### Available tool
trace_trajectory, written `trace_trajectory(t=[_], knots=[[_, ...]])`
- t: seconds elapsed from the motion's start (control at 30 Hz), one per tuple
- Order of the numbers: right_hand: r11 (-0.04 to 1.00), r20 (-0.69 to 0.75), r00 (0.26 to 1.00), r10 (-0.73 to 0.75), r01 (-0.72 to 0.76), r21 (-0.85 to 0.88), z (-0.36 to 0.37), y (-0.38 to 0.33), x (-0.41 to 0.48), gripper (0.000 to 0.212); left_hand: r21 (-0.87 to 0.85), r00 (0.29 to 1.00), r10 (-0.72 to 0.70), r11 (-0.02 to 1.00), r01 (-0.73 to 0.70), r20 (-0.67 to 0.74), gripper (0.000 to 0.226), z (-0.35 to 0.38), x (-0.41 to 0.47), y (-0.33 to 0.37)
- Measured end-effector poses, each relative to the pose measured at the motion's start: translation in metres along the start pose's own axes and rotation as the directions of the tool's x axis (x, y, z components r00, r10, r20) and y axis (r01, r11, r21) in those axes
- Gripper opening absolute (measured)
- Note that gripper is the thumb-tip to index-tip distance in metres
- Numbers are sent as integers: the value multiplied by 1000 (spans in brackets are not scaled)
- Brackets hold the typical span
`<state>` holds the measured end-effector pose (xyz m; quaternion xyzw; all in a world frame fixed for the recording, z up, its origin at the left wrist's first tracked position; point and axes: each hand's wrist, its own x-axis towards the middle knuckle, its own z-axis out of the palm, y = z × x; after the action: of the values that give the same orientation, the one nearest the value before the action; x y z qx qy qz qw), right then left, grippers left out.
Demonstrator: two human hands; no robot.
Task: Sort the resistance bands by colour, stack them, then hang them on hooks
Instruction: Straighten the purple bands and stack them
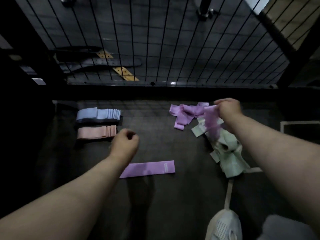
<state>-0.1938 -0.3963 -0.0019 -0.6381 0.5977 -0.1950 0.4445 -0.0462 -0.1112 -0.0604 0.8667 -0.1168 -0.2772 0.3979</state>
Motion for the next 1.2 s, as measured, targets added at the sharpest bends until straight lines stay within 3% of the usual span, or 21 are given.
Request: trace_trajectory(t=[0.13,0.23,0.33,0.47,0.6,0.77,0.9,1.0,1.07,1.2], knots=[[988,73,990,-119,111,110,-40,-79,-42,24,-78,957,199,979,-186,211,16,-13,-22,91],[951,225,956,-187,119,285,-68,-130,-86,25,-112,888,334,942,-315,317,19,-38,-53,154],[897,340,892,-299,140,420,-91,-169,-133,18,-167,844,435,900,-402,314,31,-74,-83,203],[806,355,834,-423,168,568,-109,-204,-200,15,-319,819,488,861,-396,301,46,-122,-128,238],[709,369,766,-526,155,688,-109,-215,-256,17,-487,767,569,781,-390,298,36,-153,-172,237],[721,351,714,-606,306,622,-100,-208,-276,22,-595,838,525,724,-350,147,19,-159,-183,222],[735,309,691,-654,484,475,-106,-206,-263,44,-680,834,506,692,-241,219,23,-168,-179,220],[787,465,644,-607,566,244,-99,-197,-257,63,-728,784,550,657,-194,287,34,-174,-174,222],[848,611,612,-502,489,206,-88,-190,-257,56,-771,744,592,614,-167,310,42,-177,-169,224],[891,658,627,-417,424,162,-80,-185,-259,23,-817,723,608,567,-106,328,52,-185,-163,228]])
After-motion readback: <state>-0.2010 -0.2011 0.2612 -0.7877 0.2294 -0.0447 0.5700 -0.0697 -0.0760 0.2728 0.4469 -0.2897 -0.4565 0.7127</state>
